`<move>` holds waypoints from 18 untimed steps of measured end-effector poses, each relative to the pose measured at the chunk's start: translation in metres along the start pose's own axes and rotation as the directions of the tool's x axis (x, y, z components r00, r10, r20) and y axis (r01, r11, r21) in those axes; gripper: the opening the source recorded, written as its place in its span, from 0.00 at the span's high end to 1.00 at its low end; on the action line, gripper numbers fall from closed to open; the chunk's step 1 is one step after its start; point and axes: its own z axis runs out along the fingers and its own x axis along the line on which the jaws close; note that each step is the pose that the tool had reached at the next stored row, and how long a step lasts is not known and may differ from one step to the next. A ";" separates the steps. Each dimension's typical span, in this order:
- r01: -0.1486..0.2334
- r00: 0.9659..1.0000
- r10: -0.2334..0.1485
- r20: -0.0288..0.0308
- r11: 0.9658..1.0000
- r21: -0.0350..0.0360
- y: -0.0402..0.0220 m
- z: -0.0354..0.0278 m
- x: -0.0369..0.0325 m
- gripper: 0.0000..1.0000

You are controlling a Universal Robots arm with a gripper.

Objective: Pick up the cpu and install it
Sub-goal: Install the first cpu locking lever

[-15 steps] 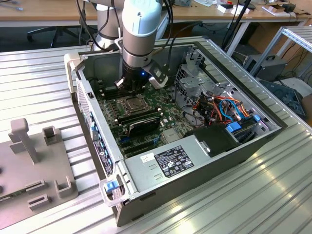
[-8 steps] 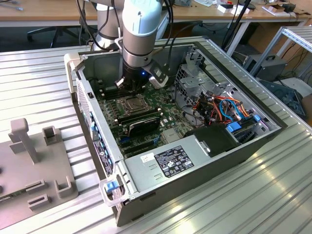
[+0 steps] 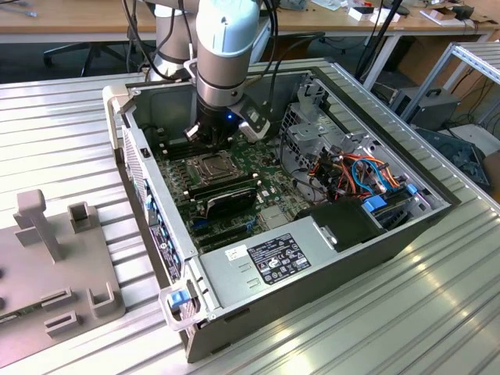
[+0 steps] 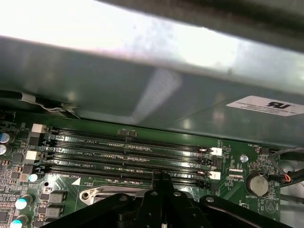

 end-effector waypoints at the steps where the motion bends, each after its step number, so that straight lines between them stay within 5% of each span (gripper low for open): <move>1: 0.000 1.000 0.000 0.000 1.000 0.000 0.0000 0.0003 0.0000 0.89; 18: 0.000 1.000 0.000 0.000 1.000 0.000 0.0007 0.0026 -0.0004 0.89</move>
